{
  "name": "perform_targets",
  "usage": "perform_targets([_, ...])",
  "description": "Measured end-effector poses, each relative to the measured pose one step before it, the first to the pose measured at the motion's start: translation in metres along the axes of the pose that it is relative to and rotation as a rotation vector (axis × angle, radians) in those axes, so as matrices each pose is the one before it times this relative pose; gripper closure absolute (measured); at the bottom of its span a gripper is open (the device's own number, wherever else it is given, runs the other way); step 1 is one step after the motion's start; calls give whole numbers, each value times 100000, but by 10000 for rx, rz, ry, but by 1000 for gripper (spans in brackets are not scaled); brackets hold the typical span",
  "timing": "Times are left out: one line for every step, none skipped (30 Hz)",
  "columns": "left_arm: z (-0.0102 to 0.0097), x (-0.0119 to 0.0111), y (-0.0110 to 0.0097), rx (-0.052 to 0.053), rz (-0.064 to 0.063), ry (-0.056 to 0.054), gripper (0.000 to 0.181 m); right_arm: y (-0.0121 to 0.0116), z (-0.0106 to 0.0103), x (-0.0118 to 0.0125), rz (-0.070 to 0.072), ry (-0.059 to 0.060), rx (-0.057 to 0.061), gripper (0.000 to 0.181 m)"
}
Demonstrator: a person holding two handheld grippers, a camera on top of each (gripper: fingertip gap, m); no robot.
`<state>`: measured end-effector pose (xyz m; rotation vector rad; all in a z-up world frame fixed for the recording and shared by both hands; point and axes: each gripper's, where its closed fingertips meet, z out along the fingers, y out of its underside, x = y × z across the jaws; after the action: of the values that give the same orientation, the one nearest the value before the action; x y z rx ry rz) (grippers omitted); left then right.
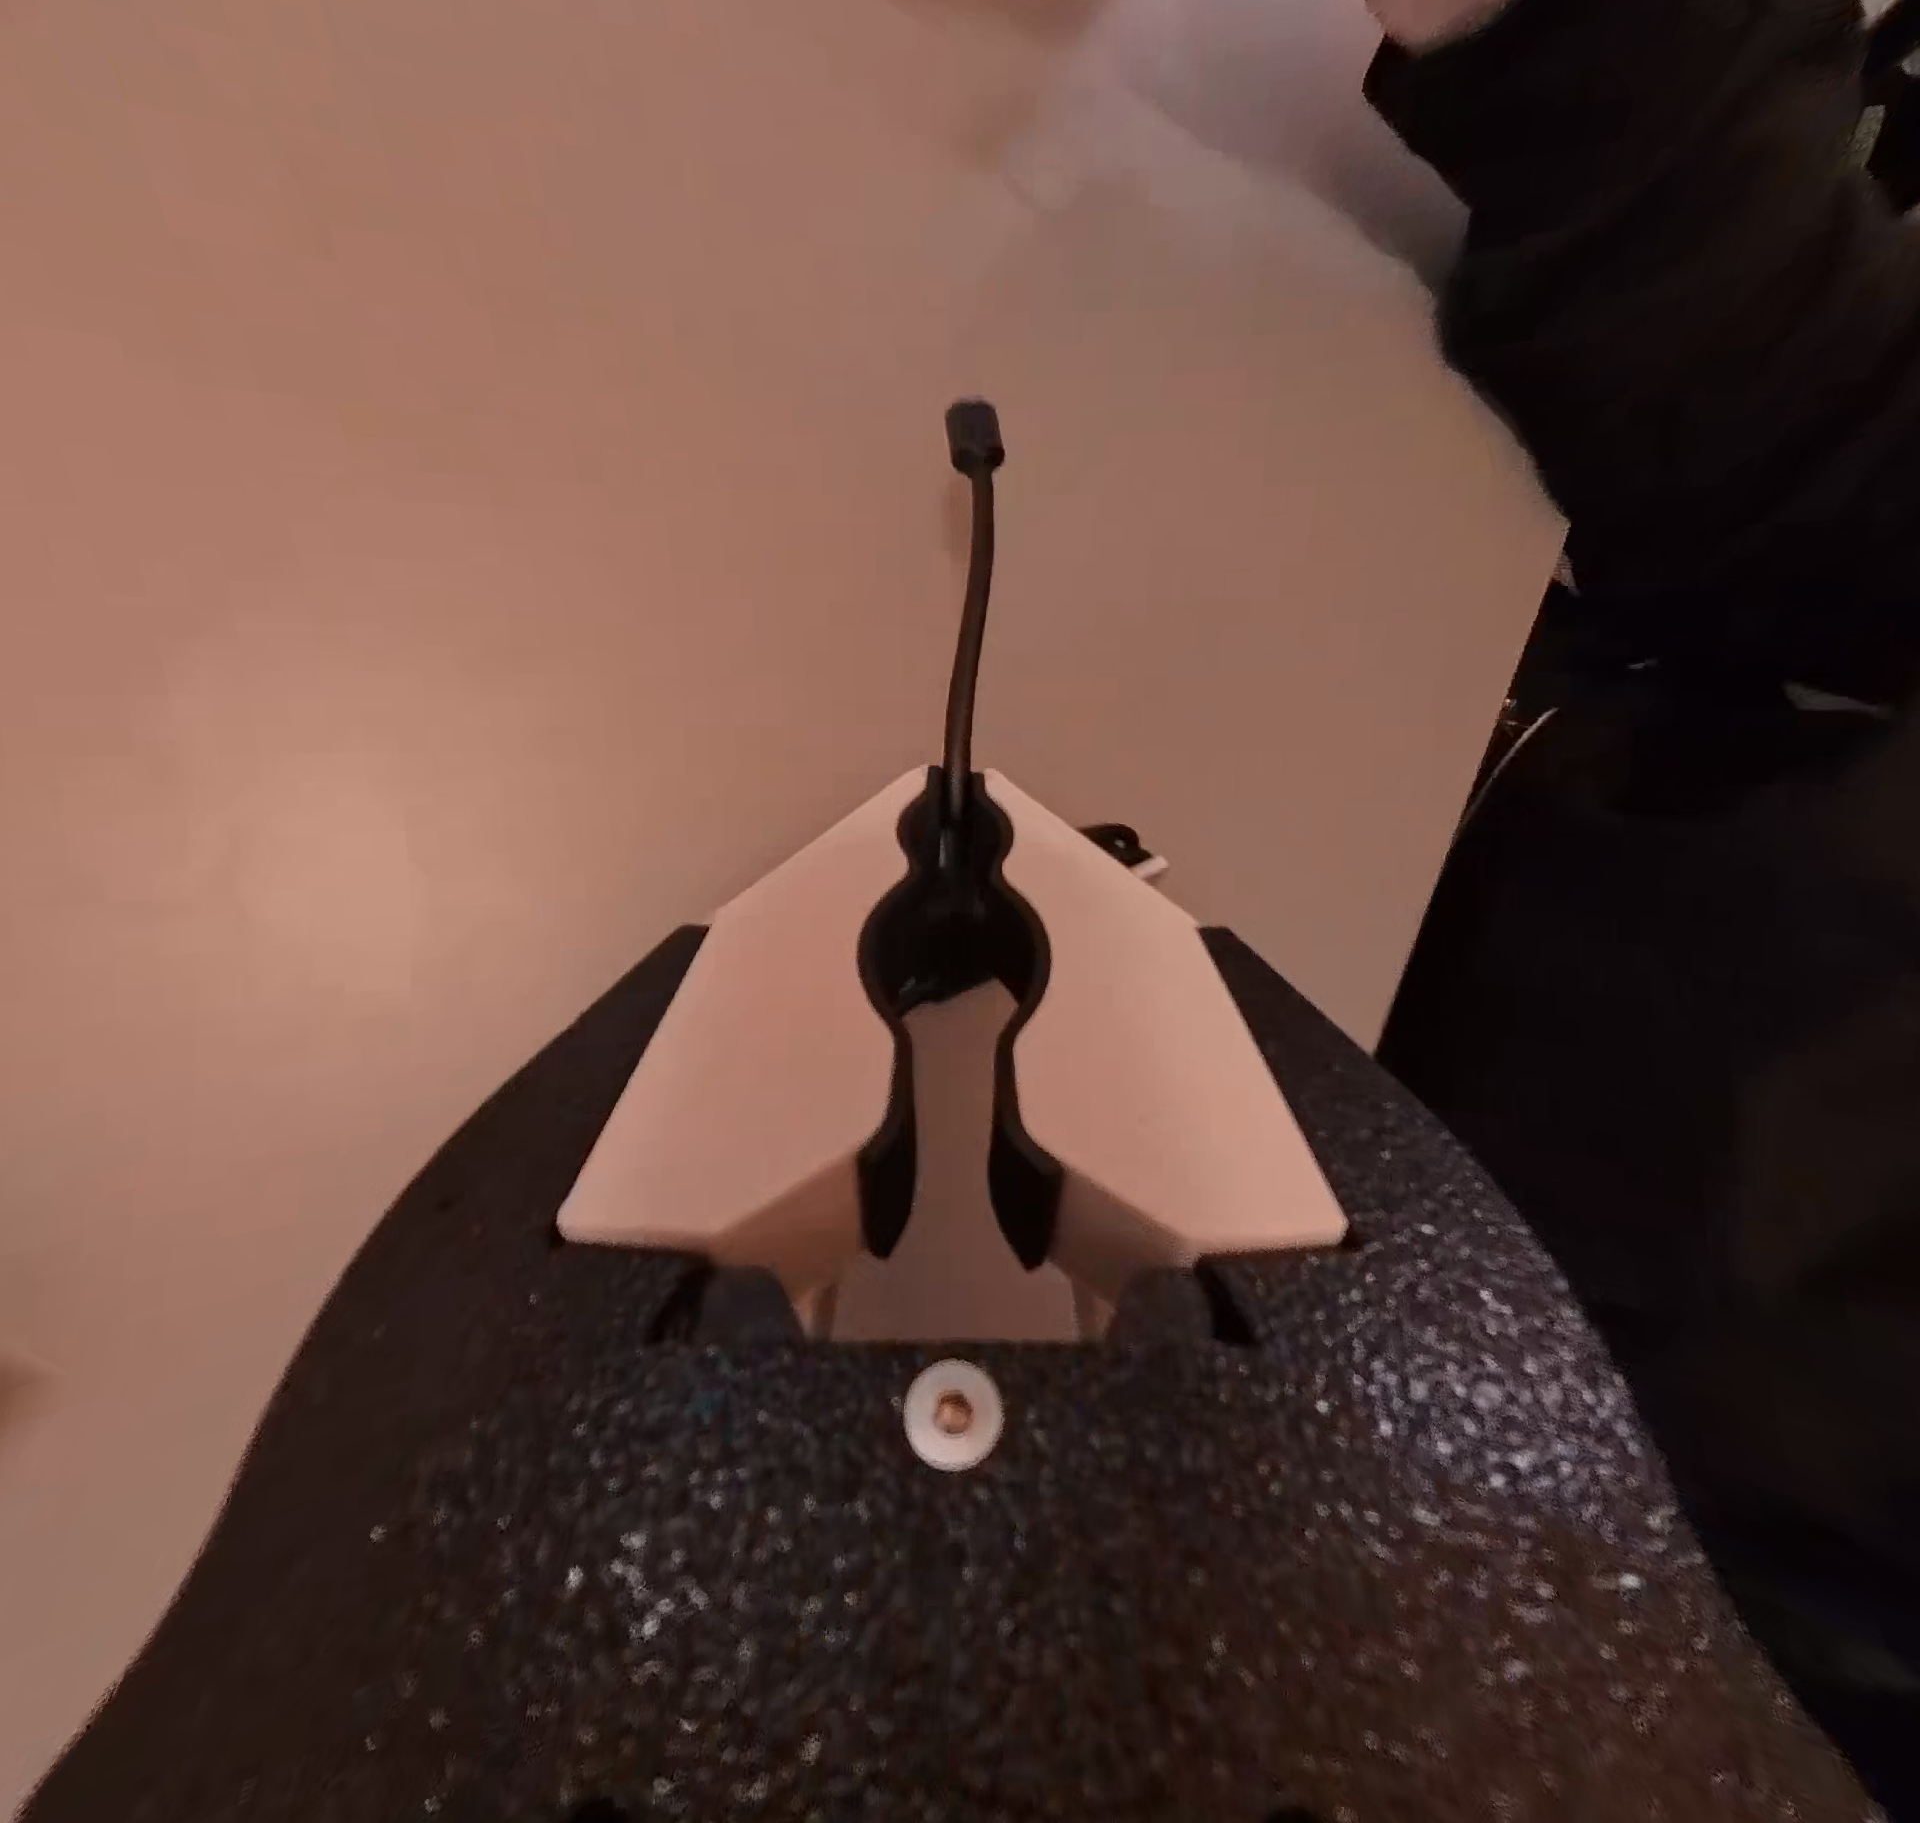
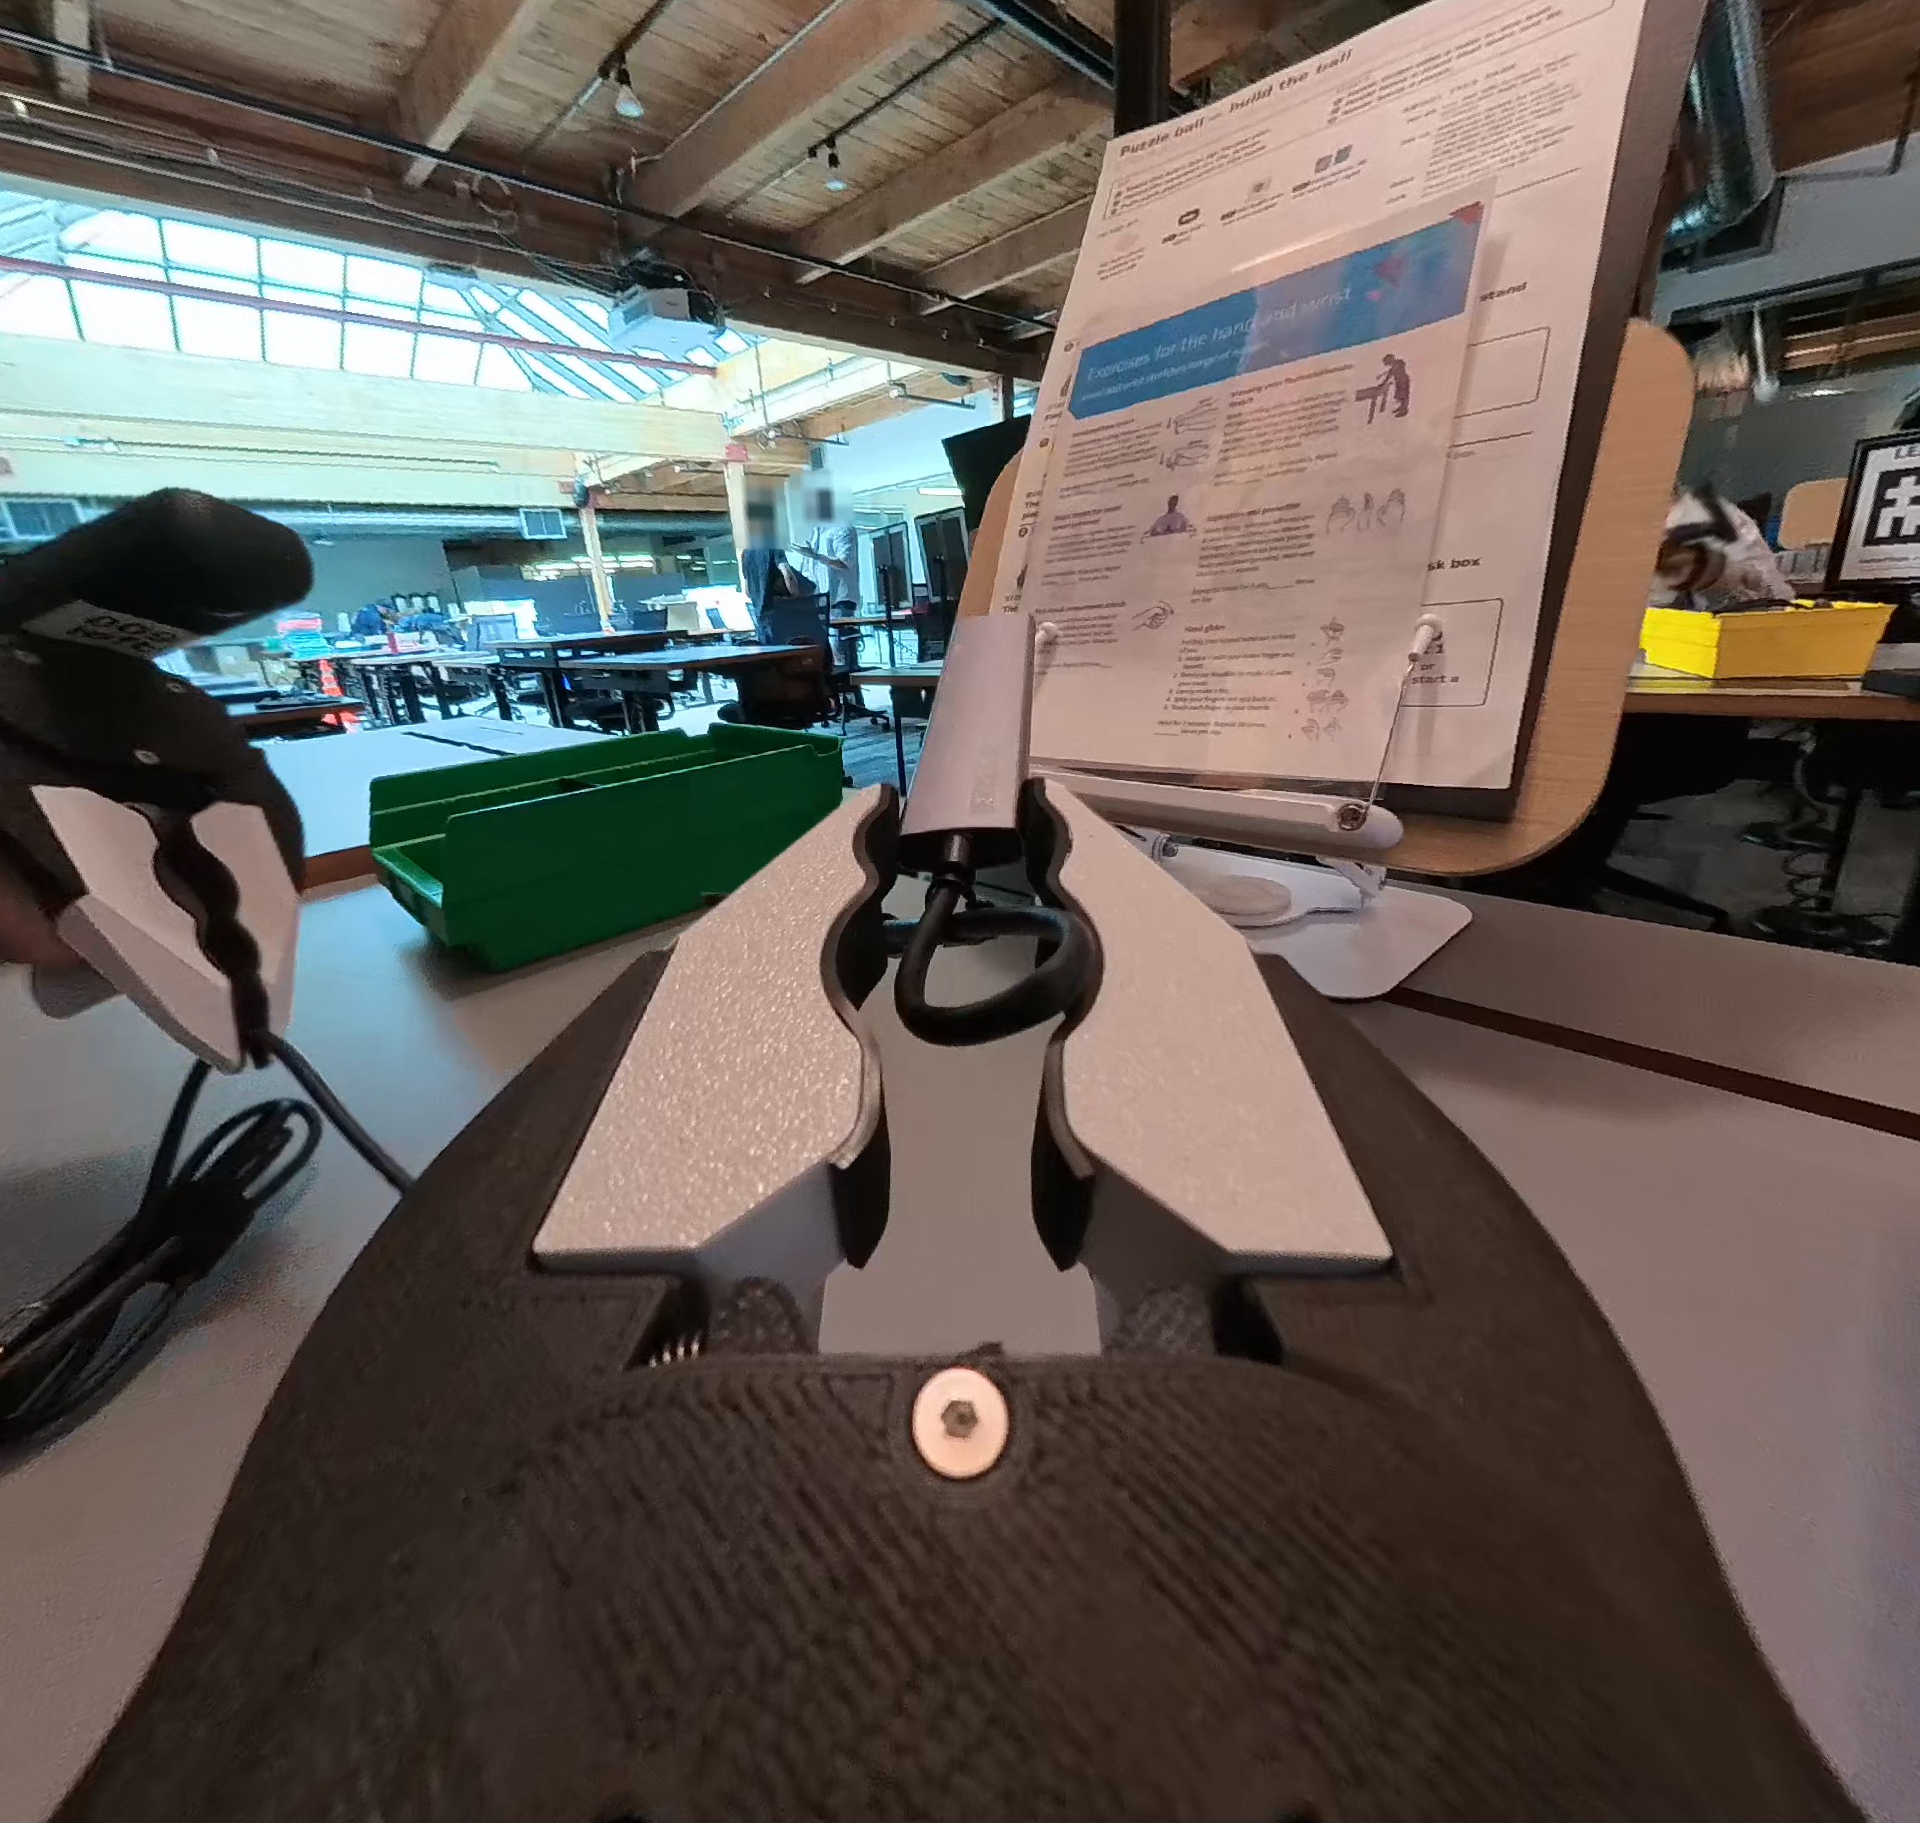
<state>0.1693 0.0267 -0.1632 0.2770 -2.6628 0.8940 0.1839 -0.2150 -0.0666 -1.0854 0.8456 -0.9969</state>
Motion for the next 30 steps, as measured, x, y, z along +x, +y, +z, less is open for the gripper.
perform_targets([465,-196,-144,114,162,60,179,121,74,-117,30,-16,-27,158])
perform_targets([470,-118,-44,29,79,90,179,148,84,-102,27,-13,-37,158])
perform_targets([477,-90,82,-73,125,79,178,150,88,-125,11,-23,-43,158])
perform_targets([445,-114,214,-165,192,39,177,154,86,-150,-7,-43,-59,158])
perform_targets([397,-148,286,-258,180,15,167,127,80,-94,-28,-24,-51,158])
perform_targets([300,-235,293,-351,238,-44,155,91,66,-49,-37,-12,-32,158])
perform_targets([181,-374,26,-255,335,-159,144,112,61,-50,-20,-28,-55,158])
perform_targets([51,-310,-308,-127,432,-178,141,68,35,-8,-14,-15,-38,158])
perform_targets([2,58,-574,-55,515,-6,141,22,-4,17,5,-3,-3,158])
perform_targets([38,312,-860,40,483,106,138,50,-4,21,27,-14,-8,158])
perform_targets([170,280,-1005,59,391,109,136,60,2,59,31,5,-29,158])
perform_targets([375,269,-860,-58,354,182,137,51,-7,82,6,19,-17,158])
perform_targets([546,212,-463,-266,265,251,138,47,-15,35,-3,-1,-7,158])
perform_targets([656,33,-87,-450,109,259,138,56,-16,33,1,6,-13,158])
perform_targets([710,18,78,-493,-71,356,138,78,-2,22,-8,11,-17,158])
perform_targets([710,157,35,-417,-202,523,138,86,16,14,-14,4,-27,158])
perform_targets([675,4,-181,-247,-293,457,138,75,23,-21,-19,-1,-17,158])
perform_targets([610,-133,-333,-106,-343,347,138,94,41,-57,1,-23,-33,158])
perform_targets([529,-156,-320,-70,-325,268,139,81,43,-23,-22,6,-31,158])
perform_targets([464,-316,-302,-33,-279,77,139,71,21,-17,-76,36,-25,158])
perform_targets([417,-290,-247,-17,-210,2,137,92,37,-3,-106,31,-50,158])
perform_targets([364,-9,-172,-8,-118,80,138,140,50,-2,-101,25,-87,158])
perform_targets([266,151,-226,63,-112,97,141,118,35,62,-106,60,-70,158])
perform_targets([189,342,-240,102,-107,177,144,81,14,79,-106,74,-37,159])
perform_targets([128,337,-180,96,-110,147,147,49,13,34,-95,28,-30,158])
perform_targets([103,62,-96,55,-185,-28,152,39,8,56,-57,35,-38,159])
perform_targets([99,23,-85,52,-243,-44,155,-8,4,109,-13,62,-8,159])
perform_targets([114,173,-28,37,-267,47,158,-35,-16,44,25,21,21,159])
perform_targets([141,207,72,-29,-266,55,159,-51,-15,30,39,-3,38,159])
perform_targets([134,223,100,-39,-170,57,158,-50,-16,-15,53,-27,37,158])
